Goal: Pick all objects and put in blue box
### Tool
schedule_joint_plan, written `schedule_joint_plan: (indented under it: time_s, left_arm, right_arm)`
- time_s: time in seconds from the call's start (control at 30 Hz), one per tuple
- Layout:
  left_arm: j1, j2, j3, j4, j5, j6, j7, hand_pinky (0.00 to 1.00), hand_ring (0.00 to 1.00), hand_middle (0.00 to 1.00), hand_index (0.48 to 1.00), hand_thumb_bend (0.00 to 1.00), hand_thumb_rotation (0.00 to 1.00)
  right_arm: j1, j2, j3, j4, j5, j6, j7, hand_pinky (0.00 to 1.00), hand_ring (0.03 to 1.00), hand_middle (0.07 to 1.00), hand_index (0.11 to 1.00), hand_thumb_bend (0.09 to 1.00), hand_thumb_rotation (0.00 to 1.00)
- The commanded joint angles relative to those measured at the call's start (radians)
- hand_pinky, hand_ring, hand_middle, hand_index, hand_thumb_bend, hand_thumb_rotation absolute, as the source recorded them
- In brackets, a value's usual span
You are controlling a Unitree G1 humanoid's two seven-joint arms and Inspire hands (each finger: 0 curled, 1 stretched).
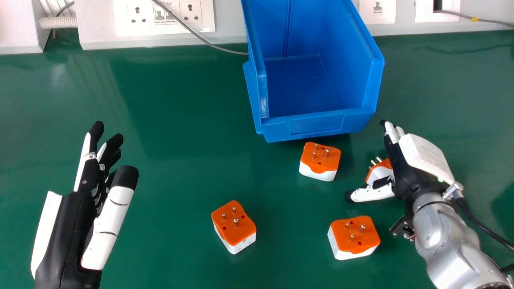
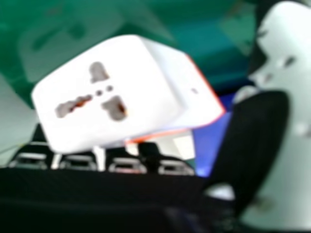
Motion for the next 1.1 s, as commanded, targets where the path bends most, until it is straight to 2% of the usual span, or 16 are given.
schedule_joint_plan:
  time_s: [0.0, 0.17, 0.4, 0.6, 0.7, 0.77, 0.93, 1.0, 1.07]
  left_arm:
    - [0.001, 0.013, 0.010, -0.027, -0.015, 0.000, -0.003, 0.91, 0.95, 0.95, 0.993, 0.72, 0.91]
    - [0.000, 0.014, 0.011, -0.026, -0.012, -0.001, -0.002, 0.91, 0.95, 0.95, 0.993, 0.72, 0.91]
    - [0.009, 0.016, 0.011, -0.026, -0.013, -0.009, -0.002, 0.91, 0.95, 0.95, 0.993, 0.72, 0.91]
    - [0.011, 0.020, 0.015, -0.029, -0.016, -0.007, -0.004, 0.91, 0.95, 0.95, 0.993, 0.72, 0.91]
    - [0.013, 0.022, 0.018, -0.031, -0.021, -0.003, -0.006, 0.91, 0.95, 0.95, 0.993, 0.72, 0.91]
    - [0.013, 0.022, 0.018, -0.031, -0.023, 0.000, -0.006, 0.91, 0.95, 0.95, 0.992, 0.73, 0.91]
    - [-0.002, 0.027, 0.024, -0.032, -0.044, 0.022, -0.009, 0.91, 0.95, 0.95, 0.990, 0.74, 0.91]
    - [-0.007, 0.028, 0.030, -0.030, -0.065, 0.030, -0.013, 0.91, 0.95, 0.95, 0.989, 0.75, 0.91]
    - [-0.011, 0.029, 0.036, -0.027, -0.096, 0.042, -0.020, 0.91, 0.95, 0.95, 0.989, 0.74, 0.91]
  right_arm:
    - [0.015, -0.012, -0.012, 0.006, 0.005, 0.009, -0.002, 0.91, 0.980, 1.000, 0.971, 0.647, 0.16]
    - [0.026, -0.015, -0.016, -0.018, 0.018, 0.015, -0.001, 0.91, 0.979, 1.000, 0.969, 0.641, 0.14]
    - [0.089, -0.031, -0.048, -0.128, 0.030, 0.039, 0.002, 0.91, 0.979, 1.000, 0.973, 0.642, 0.14]
    - [0.300, -0.045, -0.127, -0.454, 0.053, 0.060, 0.031, 0.93, 0.985, 1.000, 0.982, 0.656, 0.18]
    - [0.384, -0.037, -0.171, -0.575, 0.074, 0.030, 0.018, 0.95, 0.988, 1.000, 0.986, 0.664, 0.20]
    - [0.437, -0.026, -0.209, -0.639, 0.106, -0.015, 0.003, 0.97, 0.993, 1.000, 0.991, 0.689, 0.25]
    - [0.549, 0.013, -0.305, -0.753, 0.215, -0.136, -0.004, 0.99, 0.997, 1.000, 0.997, 0.699, 0.30]
    - [0.580, 0.023, -0.331, -0.784, 0.250, -0.173, 0.004, 0.99, 0.999, 1.000, 0.999, 0.702, 0.32]
    - [0.607, 0.033, -0.355, -0.807, 0.295, -0.207, 0.021, 0.99, 0.999, 1.000, 0.999, 0.702, 0.33]
